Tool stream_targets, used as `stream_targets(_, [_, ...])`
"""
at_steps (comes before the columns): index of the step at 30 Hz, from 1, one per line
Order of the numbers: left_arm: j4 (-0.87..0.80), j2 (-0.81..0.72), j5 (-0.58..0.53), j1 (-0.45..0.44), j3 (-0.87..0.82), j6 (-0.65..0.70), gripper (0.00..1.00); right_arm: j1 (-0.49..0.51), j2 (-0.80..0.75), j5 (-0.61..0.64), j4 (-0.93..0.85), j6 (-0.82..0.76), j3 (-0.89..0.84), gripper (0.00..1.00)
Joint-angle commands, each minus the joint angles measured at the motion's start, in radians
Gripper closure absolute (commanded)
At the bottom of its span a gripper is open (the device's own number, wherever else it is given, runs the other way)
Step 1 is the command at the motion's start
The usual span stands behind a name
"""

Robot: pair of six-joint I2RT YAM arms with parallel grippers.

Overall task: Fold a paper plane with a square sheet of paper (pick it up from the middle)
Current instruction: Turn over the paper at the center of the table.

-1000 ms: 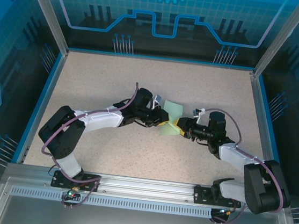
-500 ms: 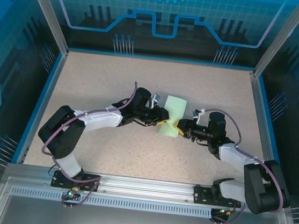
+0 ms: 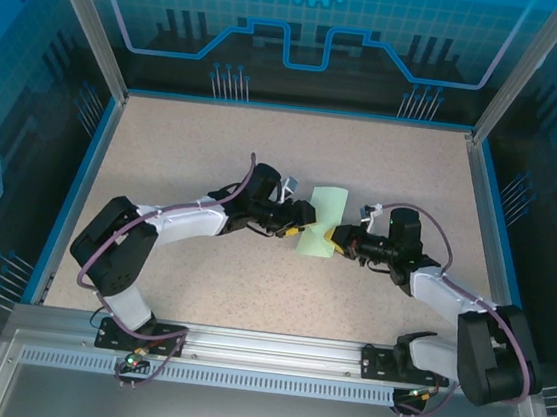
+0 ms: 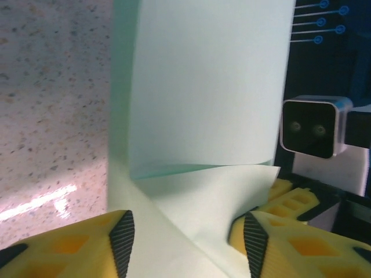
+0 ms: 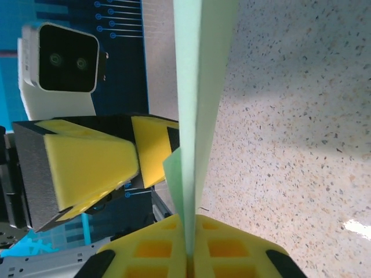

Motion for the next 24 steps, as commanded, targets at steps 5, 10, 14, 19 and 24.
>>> stream_targets(5, [-0.173,-0.099,-0.058,0.032,0.055,0.116,0.35,-0.005,-0.051,0.174,-0.5,-0.392,0.19,0.97])
stream_targets(10, [-0.283,-0.16,-0.116,0.058,0.064,0.183,0.29,0.068,-0.053,0.568,-0.828,-0.626,0.343,0.98])
stream_targets(14, [-0.317,-0.197,-0.123,0.09,0.06,0.209,0.28,0.175,-0.03,0.9,-0.93,-0.695,0.417,0.99])
stream_targets(19, [-0.338,-0.212,-0.116,0.123,0.057,0.225,0.27,0.341,0.087,1.242,-1.004,-0.716,0.516,0.99])
stream_targets(24, [-0.352,-0.225,-0.111,0.152,0.041,0.234,0.27,0.46,0.203,1.41,-1.021,-0.699,0.569,0.99])
